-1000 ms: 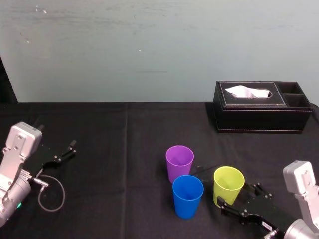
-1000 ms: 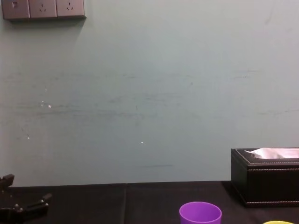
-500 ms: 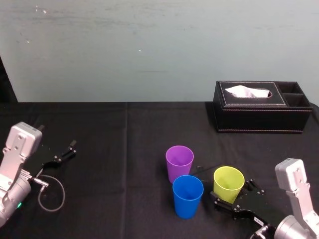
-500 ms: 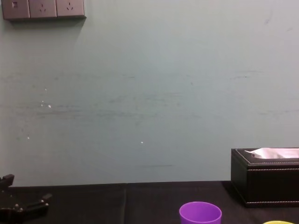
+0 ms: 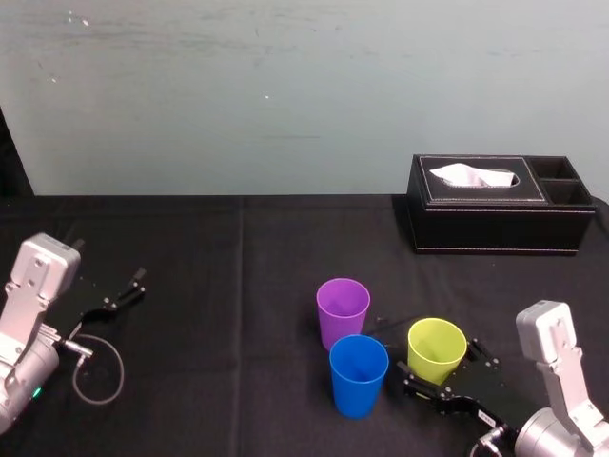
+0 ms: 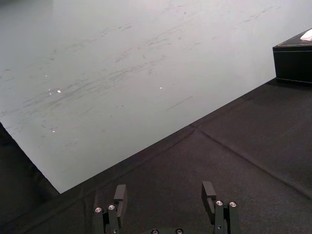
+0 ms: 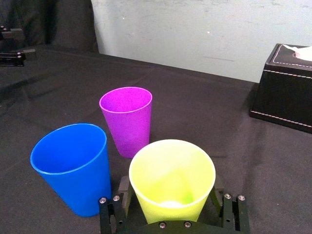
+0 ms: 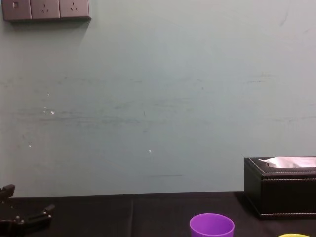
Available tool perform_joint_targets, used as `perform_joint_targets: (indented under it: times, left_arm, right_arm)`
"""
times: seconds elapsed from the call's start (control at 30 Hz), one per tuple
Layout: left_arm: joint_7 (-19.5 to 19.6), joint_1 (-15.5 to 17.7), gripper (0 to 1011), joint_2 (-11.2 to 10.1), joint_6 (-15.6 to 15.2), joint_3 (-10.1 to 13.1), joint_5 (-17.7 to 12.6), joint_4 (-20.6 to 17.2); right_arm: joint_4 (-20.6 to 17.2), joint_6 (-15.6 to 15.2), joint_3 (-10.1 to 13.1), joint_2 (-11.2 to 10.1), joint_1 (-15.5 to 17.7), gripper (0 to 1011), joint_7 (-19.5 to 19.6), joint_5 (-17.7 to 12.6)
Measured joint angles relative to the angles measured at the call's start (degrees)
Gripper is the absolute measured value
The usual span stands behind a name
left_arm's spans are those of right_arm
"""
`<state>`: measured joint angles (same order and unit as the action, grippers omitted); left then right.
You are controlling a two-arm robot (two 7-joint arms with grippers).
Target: Stack the three plastic cups sequentially using one hand.
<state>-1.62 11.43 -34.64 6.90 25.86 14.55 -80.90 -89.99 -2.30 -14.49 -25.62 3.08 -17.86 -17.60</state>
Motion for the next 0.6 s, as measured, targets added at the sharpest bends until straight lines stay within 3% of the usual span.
perform_joint_targets:
  times: [0.37,0.6]
  left_arm:
    - [0.00,0.00,1000,0.00,0.00,0.00,0.00,0.00]
    - [0.00,0.00,1000,0.00,0.00,0.00,0.00,0.00]
  right_arm:
    - [-0.06,0.00,-0.06,-0.16,0.02,994,0.00,-0.20]
    - [-0.09,-0.01,-0.10,-0.20,0.03,839,0.00,-0.32]
